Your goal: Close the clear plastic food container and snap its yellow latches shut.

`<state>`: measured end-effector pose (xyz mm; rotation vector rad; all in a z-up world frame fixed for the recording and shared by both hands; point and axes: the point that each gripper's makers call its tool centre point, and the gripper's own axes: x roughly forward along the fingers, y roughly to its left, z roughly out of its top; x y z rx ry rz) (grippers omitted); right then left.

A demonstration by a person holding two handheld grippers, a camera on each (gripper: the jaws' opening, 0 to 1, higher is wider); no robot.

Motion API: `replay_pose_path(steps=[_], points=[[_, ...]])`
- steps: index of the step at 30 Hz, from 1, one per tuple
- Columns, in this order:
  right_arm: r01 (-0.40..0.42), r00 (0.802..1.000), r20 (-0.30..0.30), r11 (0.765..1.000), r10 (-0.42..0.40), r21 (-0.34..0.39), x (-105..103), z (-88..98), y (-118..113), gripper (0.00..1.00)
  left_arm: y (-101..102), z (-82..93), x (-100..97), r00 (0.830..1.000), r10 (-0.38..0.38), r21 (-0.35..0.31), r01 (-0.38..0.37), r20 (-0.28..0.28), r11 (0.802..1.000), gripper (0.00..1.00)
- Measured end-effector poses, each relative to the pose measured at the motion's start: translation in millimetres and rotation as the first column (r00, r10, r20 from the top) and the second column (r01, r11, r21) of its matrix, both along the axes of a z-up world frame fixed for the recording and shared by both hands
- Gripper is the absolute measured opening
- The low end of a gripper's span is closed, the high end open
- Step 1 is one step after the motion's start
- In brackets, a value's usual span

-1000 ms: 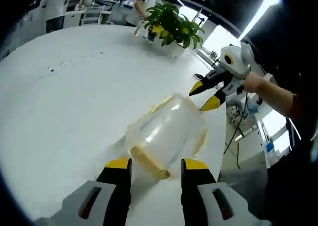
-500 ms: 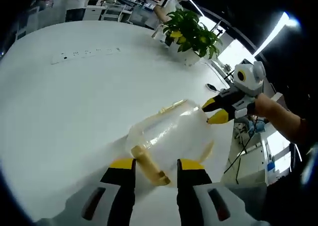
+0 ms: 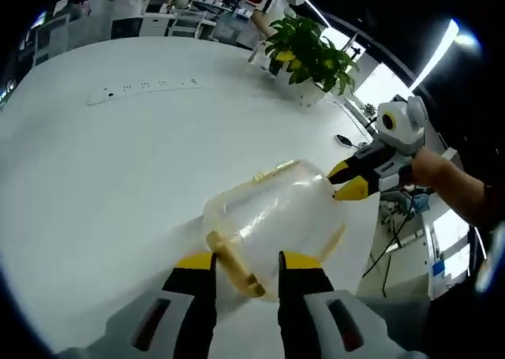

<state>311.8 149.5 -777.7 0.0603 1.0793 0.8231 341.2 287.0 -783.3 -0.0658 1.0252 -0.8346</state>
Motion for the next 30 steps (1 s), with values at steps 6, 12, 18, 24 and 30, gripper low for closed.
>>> replay_pose_path(steps=[6, 12, 18, 24, 30], points=[[0.077, 0.997, -0.010, 0.992, -0.076, 0.095, 5, 1.1, 5, 0.17, -1, -4.6, -1.7, 0.997, 0.050, -0.003, -0.050, -0.054, 0.999, 0.20], [0.116, 0.993, 0.009, 0.988, -0.118, 0.099, 4, 6.4, 6, 0.18, 6, -0.8, -2.9, 0.997, 0.044, 0.020, -0.043, -0.059, 0.999, 0.21], [0.117, 0.993, -0.017, 0.988, -0.116, 0.096, -1, 7.8, 9, 0.19, 12, -1.5, -7.7, 0.994, 0.081, 0.030, -0.079, -0.080, 0.996, 0.22], [0.104, 0.994, -0.031, 0.993, -0.102, 0.058, -6, 5.4, 11, 0.19, 18, -2.2, -10.9, 0.993, 0.076, 0.032, -0.073, -0.089, 0.997, 0.23], [0.103, 0.995, -0.023, 0.993, -0.102, 0.048, -11, 5.1, 11, 0.20, 17, -1.2, -10.7, 0.997, 0.056, 0.025, -0.055, -0.053, 0.998, 0.24]])
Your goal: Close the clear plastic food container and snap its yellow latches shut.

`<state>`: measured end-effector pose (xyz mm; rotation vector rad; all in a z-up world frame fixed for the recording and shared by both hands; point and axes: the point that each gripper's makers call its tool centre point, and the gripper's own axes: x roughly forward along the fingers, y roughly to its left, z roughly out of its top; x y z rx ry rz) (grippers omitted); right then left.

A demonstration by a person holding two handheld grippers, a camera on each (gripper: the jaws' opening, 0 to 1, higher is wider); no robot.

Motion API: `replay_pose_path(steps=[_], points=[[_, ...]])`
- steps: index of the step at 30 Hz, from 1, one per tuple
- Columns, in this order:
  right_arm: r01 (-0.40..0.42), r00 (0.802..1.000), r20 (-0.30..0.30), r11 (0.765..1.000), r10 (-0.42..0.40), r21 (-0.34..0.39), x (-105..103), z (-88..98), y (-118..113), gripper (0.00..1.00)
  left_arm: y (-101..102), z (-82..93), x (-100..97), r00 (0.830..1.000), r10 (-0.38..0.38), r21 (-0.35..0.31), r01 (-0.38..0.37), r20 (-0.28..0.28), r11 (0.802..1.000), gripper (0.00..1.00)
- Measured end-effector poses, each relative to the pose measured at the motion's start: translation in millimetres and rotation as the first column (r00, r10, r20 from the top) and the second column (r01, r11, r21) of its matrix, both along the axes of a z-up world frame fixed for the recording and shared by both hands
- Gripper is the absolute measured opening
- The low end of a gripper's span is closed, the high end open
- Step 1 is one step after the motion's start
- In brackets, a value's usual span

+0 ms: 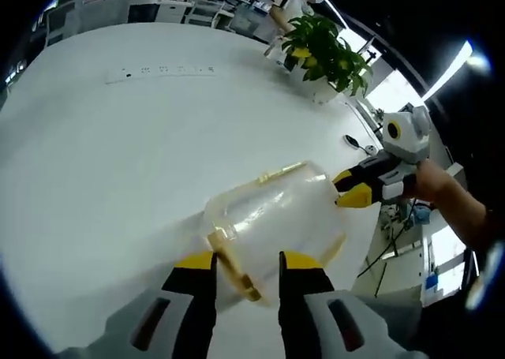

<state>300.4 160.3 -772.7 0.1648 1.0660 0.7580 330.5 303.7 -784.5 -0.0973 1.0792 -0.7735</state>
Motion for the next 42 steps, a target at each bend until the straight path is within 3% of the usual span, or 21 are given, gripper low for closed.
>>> replay_pose_path(steps=[1, 2, 4, 8, 10, 13, 16, 17, 21, 22, 24, 27, 29, 32, 34, 38, 40, 42], points=[[-0.008, 1.000, 0.017, 1.000, 0.008, -0.022, -1, 0.7, -1, 0.20, 0, 1.0, 0.1, 1.000, -0.005, 0.008, 0.005, 0.013, 1.000, 0.24], [-0.055, 0.995, 0.074, 0.996, 0.060, -0.073, 2, 1.2, -1, 0.21, 0, 2.0, 0.5, 0.999, -0.018, 0.025, 0.018, 0.035, 1.000, 0.24], [-0.090, 0.989, 0.108, 0.990, 0.102, -0.110, 5, 0.0, -2, 0.22, -1, 2.6, 2.6, 0.998, -0.036, 0.047, 0.033, 0.056, 0.998, 0.25], [-0.107, 0.987, 0.111, 0.988, 0.120, -0.116, 9, -2.3, -3, 0.23, -2, 5.4, 4.8, 0.991, -0.083, 0.097, 0.072, 0.108, 0.993, 0.27], [-0.151, 0.972, 0.154, 0.976, 0.175, -0.154, 12, -2.3, -4, 0.24, -4, 6.0, 5.3, 0.986, -0.099, 0.120, 0.082, 0.137, 0.989, 0.29], [-0.168, 0.967, 0.163, 0.969, 0.198, -0.179, 11, -2.7, -4, 0.25, -4, 10.0, 8.6, 0.962, -0.171, 0.165, 0.137, 0.212, 0.977, 0.31], [-0.181, 0.962, 0.171, 0.966, 0.213, -0.183, 14, -3.6, -3, 0.27, -6, 11.0, 9.3, 0.949, -0.203, 0.184, 0.160, 0.241, 0.970, 0.31], [-0.199, 0.955, 0.183, 0.962, 0.233, -0.187, 15, -3.4, -4, 0.27, -6, 13.4, 10.6, 0.931, -0.237, 0.209, 0.183, 0.278, 0.961, 0.31], [-0.265, 0.926, 0.204, 0.932, 0.318, -0.249, 14, -2.0, -2, 0.29, -12, 19.5, 6.1, 0.903, -0.282, 0.239, 0.211, 0.324, 0.948, 0.33], [-0.284, 0.910, 0.220, 0.915, 0.351, -0.285, 15, -1.8, -2, 0.30, -20, 25.4, 6.1, 0.876, -0.315, 0.242, 0.237, 0.365, 0.941, 0.35], [-0.303, 0.889, 0.236, 0.892, 0.391, -0.336, 17, -0.7, 0, 0.31, -24, 31.1, 7.5, 0.839, -0.359, 0.273, 0.264, 0.408, 0.925, 0.36], [-0.320, 0.871, 0.252, 0.877, 0.421, -0.358, 17, 0.5, 4, 0.32, -38, 36.8, 4.3, 0.796, -0.409, 0.266, 0.318, 0.446, 0.910, 0.34], [-0.333, 0.861, 0.255, 0.867, 0.439, -0.370, 17, 0.8, 6, 0.31, -44, 37.3, 2.4, 0.794, -0.417, 0.260, 0.331, 0.442, 0.907, 0.33], [-0.383, 0.822, 0.268, 0.836, 0.502, -0.392, 16, 1.4, 13, 0.30, -55, 42.7, -2.7, 0.790, -0.421, 0.211, 0.364, 0.446, 0.907, 0.34], [-0.396, 0.807, 0.276, 0.826, 0.521, -0.402, 17, 2.6, 19, 0.31, -58, 44.4, -3.9, 0.774, -0.437, 0.213, 0.382, 0.457, 0.899, 0.33], [-0.419, 0.790, 0.297, 0.825, 0.537, -0.378, 17, 6.7, 32, 0.31, -59, 37.1, -4.2, 0.756, -0.479, 0.250, 0.409, 0.445, 0.878, 0.31], [-0.421, 0.785, 0.303, 0.824, 0.540, -0.379, 19, 8.0, 38, 0.31, -59, 35.2, -2.7, 0.757, -0.481, 0.250, 0.411, 0.442, 0.877, 0.31], [-0.438, 0.768, 0.306, 0.810, 0.563, -0.390, 20, 9.5, 44, 0.31, -63, 34.5, -2.6, 0.757, -0.483, 0.239, 0.420, 0.440, 0.876, 0.31]])
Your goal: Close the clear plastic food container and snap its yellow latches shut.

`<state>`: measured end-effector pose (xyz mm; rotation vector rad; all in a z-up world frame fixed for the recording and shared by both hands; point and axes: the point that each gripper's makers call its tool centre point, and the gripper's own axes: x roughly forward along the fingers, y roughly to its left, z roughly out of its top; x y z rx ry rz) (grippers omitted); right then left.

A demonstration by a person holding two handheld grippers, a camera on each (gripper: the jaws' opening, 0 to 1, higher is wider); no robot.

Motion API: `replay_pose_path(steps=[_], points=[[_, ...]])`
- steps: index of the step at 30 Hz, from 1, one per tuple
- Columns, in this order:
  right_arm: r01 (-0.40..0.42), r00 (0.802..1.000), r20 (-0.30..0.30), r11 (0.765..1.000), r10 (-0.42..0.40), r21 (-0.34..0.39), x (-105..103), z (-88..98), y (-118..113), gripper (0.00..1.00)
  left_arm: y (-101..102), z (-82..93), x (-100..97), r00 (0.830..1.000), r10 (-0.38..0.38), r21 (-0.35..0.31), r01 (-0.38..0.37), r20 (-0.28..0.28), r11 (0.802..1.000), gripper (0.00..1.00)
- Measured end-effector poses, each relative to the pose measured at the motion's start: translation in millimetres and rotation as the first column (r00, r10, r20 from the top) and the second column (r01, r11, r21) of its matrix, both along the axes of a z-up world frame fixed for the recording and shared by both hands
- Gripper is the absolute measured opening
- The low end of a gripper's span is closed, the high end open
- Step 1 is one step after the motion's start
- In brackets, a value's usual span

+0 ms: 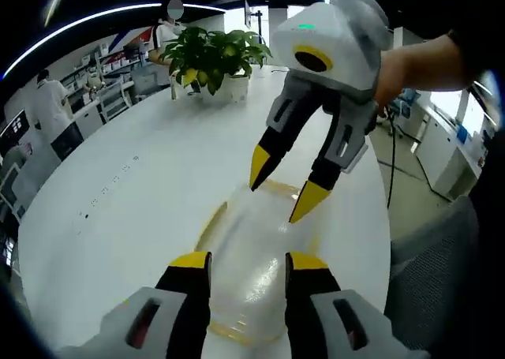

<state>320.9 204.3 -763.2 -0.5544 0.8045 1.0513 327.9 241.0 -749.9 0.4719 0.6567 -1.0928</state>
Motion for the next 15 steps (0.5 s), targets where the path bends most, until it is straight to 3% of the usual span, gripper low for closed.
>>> replay_pose_path(steps=[10, 15], points=[[-0.088, 0.996, 0.012, 0.996, 0.088, 0.022, 1, 1.2, 21, 0.31, -6, -1.0, -3.5, 0.999, -0.041, 0.015, 0.041, 0.008, 0.999, 0.32], [-0.100, 0.995, 0.015, 0.995, 0.100, -0.020, 7, -6.4, 23, 0.29, -4, -8.7, -4.5, 0.998, -0.062, 0.044, 0.062, 0.007, 0.997, 0.32]])
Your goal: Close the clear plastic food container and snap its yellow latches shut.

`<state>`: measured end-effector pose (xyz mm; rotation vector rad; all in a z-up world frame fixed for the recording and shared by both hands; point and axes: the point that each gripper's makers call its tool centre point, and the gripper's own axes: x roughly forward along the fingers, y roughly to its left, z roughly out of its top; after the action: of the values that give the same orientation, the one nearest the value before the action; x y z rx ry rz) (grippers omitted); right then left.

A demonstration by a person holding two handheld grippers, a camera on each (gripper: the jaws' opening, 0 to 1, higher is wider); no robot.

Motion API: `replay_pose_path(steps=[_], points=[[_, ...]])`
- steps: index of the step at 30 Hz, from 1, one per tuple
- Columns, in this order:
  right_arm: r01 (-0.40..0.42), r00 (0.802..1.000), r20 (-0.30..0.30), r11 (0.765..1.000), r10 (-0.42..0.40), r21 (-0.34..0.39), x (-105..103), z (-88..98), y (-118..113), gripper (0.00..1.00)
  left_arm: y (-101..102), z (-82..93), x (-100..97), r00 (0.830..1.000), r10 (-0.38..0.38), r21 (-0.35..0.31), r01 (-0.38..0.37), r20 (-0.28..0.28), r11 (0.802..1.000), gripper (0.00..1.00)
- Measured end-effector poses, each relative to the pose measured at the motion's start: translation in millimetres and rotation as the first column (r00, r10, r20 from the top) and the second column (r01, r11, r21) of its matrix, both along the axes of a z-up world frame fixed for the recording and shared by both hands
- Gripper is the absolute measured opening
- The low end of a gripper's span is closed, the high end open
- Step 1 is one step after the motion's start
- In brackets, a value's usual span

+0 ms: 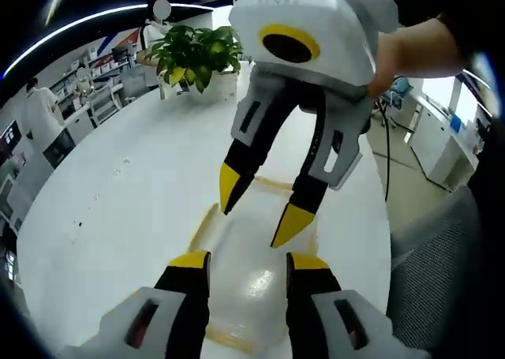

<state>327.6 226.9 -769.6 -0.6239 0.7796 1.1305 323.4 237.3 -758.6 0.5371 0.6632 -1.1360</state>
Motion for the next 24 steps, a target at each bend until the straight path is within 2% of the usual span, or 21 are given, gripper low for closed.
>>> replay_pose_path(steps=[4, 6, 10, 14, 15, 16, 19, 24], points=[[-0.015, 1.000, 0.001, 1.000, 0.015, 0.027, 3, 5.5, 7, 0.30, -2, -1.1, -6.8, 1.000, -0.009, -0.005, 0.009, -0.014, 1.000, 0.33], [-0.023, 1.000, 0.007, 0.999, 0.023, 0.022, 5, 5.6, 8, 0.30, -4, -0.8, -12.2, 1.000, -0.030, -0.003, 0.030, -0.003, 1.000, 0.35], [-0.054, 0.999, 0.007, 0.999, 0.054, 0.000, 9, 4.1, 10, 0.31, -7, -3.9, -18.2, 0.998, -0.057, 0.010, 0.057, 0.010, 0.998, 0.39], [-0.113, 0.994, -0.012, 0.993, 0.113, -0.035, 11, 5.5, 10, 0.31, -8, -5.3, -21.0, 0.996, -0.087, 0.034, 0.086, 0.037, 0.996, 0.40], [-0.154, 0.988, -0.021, 0.986, 0.153, -0.057, 10, 4.8, 8, 0.31, -9, -6.4, -22.0, 0.994, -0.100, 0.047, 0.098, 0.047, 0.994, 0.40], [-0.160, 0.987, -0.015, 0.985, 0.159, -0.070, 12, 4.8, 7, 0.30, -10, -4.8, -22.6, 0.994, -0.100, 0.038, 0.098, 0.049, 0.994, 0.40], [-0.183, 0.983, -0.050, 0.980, 0.179, -0.082, 16, 3.7, 6, 0.32, -11, -3.5, -20.6, 0.990, -0.120, 0.056, 0.116, 0.076, 0.992, 0.42], [-0.246, 0.964, -0.134, 0.963, 0.231, -0.109, 19, -1.6, 6, 0.35, -12, -2.0, -24.0, 0.978, -0.176, 0.105, 0.164, 0.114, 0.981, 0.42]])
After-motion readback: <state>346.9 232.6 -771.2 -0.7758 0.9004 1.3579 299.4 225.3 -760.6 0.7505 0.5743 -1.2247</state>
